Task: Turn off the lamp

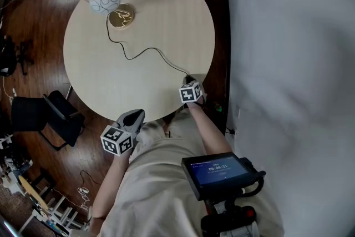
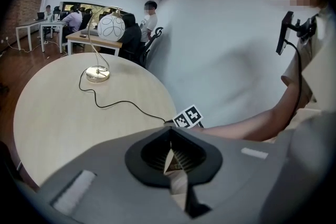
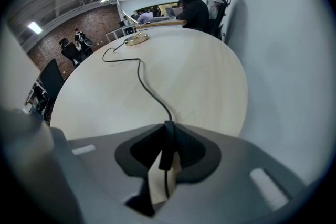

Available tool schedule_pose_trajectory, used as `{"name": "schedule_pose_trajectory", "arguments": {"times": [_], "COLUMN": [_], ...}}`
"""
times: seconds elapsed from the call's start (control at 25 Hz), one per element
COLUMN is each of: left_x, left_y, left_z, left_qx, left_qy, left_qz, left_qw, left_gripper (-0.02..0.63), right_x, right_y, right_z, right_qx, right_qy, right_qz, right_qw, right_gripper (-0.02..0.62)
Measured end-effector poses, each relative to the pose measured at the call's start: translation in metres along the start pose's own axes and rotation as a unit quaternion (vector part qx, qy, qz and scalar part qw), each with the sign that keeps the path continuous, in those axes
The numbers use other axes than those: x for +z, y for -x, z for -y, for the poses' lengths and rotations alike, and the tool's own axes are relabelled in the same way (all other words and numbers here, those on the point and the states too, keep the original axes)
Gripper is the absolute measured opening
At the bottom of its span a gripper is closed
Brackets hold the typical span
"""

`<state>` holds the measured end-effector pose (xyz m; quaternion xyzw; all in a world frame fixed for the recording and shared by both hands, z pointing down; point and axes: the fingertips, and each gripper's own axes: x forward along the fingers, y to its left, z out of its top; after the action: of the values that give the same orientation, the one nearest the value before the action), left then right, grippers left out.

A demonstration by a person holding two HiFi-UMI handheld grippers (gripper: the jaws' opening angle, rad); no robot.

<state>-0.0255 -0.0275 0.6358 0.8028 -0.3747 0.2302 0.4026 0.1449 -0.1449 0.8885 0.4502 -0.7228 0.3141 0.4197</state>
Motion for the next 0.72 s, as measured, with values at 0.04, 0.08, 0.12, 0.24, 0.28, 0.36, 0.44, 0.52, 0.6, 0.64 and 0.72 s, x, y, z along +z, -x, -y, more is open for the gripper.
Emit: {"name": "schedule_pose_trajectory", "arguments": {"times": [0.04, 0.08, 0.12, 0.24, 0.28, 0.36, 0.44, 0.52, 0.6, 0.64, 0.72], "left_x": [0.000, 0.001, 0.002, 0.005, 0.006, 0.008, 0.013, 0.017, 0.022, 0.024, 0.028], "left_y": [0.000, 0.000, 0.001, 0.000, -0.001, -0.003, -0.004, -0.005, -0.004, -0.003, 0.000], "left_z": [0.000, 0.001, 0.001, 0.000, 0.000, 0.000, 0.000, 0.001, 0.000, -0.001, -0.003], "left_qx": [0.001, 0.001, 0.002, 0.002, 0.002, 0.000, -0.003, -0.006, -0.011, -0.013, -0.018], "left_qy": [0.000, -0.001, -0.001, -0.003, -0.004, -0.006, -0.010, -0.016, -0.022, -0.025, -0.030], "left_qz": [0.001, 0.001, 0.002, 0.005, 0.006, 0.009, 0.014, 0.019, 0.024, 0.027, 0.033], "left_qw": [1.0000, 1.0000, 1.0000, 1.0000, 1.0000, 0.9999, 0.9998, 0.9997, 0.9994, 0.9992, 0.9988], "left_gripper": [-0.015, -0.015, -0.015, -0.015, -0.015, -0.015, -0.015, -0.015, -0.015, -0.015, -0.015], "right_x": [0.000, 0.000, 0.000, 0.001, 0.001, 0.003, 0.013, 0.026, 0.038, 0.043, 0.051], "right_y": [0.000, 0.001, 0.001, 0.000, -0.001, 0.000, 0.006, 0.016, 0.025, 0.029, 0.038], "right_z": [0.000, 0.000, 0.000, -0.001, 0.000, 0.002, 0.005, 0.005, 0.004, 0.003, 0.001], "right_qx": [0.000, 0.000, 0.000, 0.000, -0.002, -0.013, -0.020, -0.022, -0.023, -0.024, -0.028], "right_qy": [-0.001, -0.001, -0.001, 0.003, 0.007, 0.016, 0.017, 0.013, 0.012, 0.012, 0.010], "right_qz": [0.001, 0.001, 0.002, 0.000, 0.000, 0.009, 0.031, 0.056, 0.075, 0.081, 0.089], "right_qw": [1.000, 1.000, 1.000, 1.000, 1.000, 1.000, 0.999, 0.998, 0.997, 0.996, 0.996], "right_gripper": [0.067, 0.067, 0.067, 0.069, 0.074, 0.080, 0.173, 0.198, 0.198, 0.197, 0.196]}}
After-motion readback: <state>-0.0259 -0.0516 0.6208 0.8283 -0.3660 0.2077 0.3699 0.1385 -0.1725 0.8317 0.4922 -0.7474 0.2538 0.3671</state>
